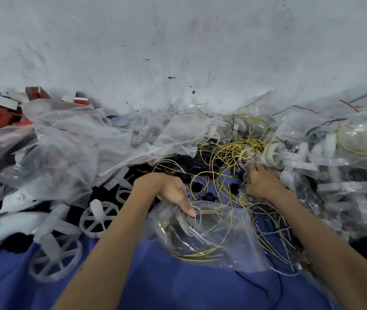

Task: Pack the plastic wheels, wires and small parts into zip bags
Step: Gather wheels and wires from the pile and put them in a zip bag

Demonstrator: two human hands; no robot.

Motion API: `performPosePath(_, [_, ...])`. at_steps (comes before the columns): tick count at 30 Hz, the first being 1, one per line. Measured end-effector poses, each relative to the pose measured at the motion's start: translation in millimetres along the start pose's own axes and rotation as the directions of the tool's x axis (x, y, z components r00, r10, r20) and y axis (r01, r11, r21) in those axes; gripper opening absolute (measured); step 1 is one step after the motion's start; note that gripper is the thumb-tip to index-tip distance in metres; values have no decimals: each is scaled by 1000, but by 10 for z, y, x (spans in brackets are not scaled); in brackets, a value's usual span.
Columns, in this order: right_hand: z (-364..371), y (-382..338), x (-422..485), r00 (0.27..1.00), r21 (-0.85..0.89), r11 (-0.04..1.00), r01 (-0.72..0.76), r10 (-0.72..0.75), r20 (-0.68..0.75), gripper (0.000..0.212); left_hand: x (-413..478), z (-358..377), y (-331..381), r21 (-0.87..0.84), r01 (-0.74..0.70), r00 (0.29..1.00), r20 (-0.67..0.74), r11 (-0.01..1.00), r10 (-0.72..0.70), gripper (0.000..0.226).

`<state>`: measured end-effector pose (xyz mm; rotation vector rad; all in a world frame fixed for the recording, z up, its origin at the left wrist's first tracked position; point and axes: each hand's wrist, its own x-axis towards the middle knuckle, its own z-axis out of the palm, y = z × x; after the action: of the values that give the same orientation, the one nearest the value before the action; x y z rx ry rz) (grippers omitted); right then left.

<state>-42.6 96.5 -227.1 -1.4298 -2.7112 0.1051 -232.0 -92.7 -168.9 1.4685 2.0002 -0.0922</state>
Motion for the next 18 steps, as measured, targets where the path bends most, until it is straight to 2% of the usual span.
performPosePath(2, [-9,-20,11,999,23,999,-45,44,23,62,72,87,-14,-87,-142,989,-42,986,139,39])
performPosePath(4, [2,-31,-14,997,101,992,-77,74,30,67,75,53,-68,-106,-254,963,-126,961,240,14])
performPosePath(5, [8,-23,-31,997,133,988,-80,77,31,71,56,17,-102,-89,-276,949,-180,957,257,10])
performPosePath(6, [21,-13,-49,997,151,986,-73,70,26,73,37,-12,-152,-84,-287,933,-250,954,258,16])
performPosePath(7, [18,4,-66,998,155,986,-55,54,10,72,27,-33,-207,-115,-306,908,-332,945,254,23])
performPosePath(8, [7,19,-85,999,157,987,-31,33,-13,67,11,-41,-264,-218,-338,879,-421,916,224,28])
performPosePath(9, [-11,22,-103,999,170,985,-1,9,-48,62,-15,-41,-305,-365,-396,839,-517,842,170,30])
performPosePath(11, [-51,-18,-147,988,229,971,67,-32,-152,55,-22,-30,-352,-616,-538,754,-657,575,0,29])
performPosePath(12, [-74,-56,-162,975,264,960,92,-33,-220,56,-1,-22,-366,-683,-594,722,-686,425,-93,27])
performPosePath(14, [-145,-116,-175,935,359,924,130,7,-355,56,71,29,-309,-710,-676,672,-703,194,-231,24])
performPosePath(16, [-261,-142,-161,902,500,852,156,83,-424,51,112,92,-208,-697,-717,676,-686,-25,-269,26])
performPosePath(18, [-386,-151,-150,870,622,763,179,173,-462,46,138,106,-166,-686,-679,734,-646,-263,-208,26])
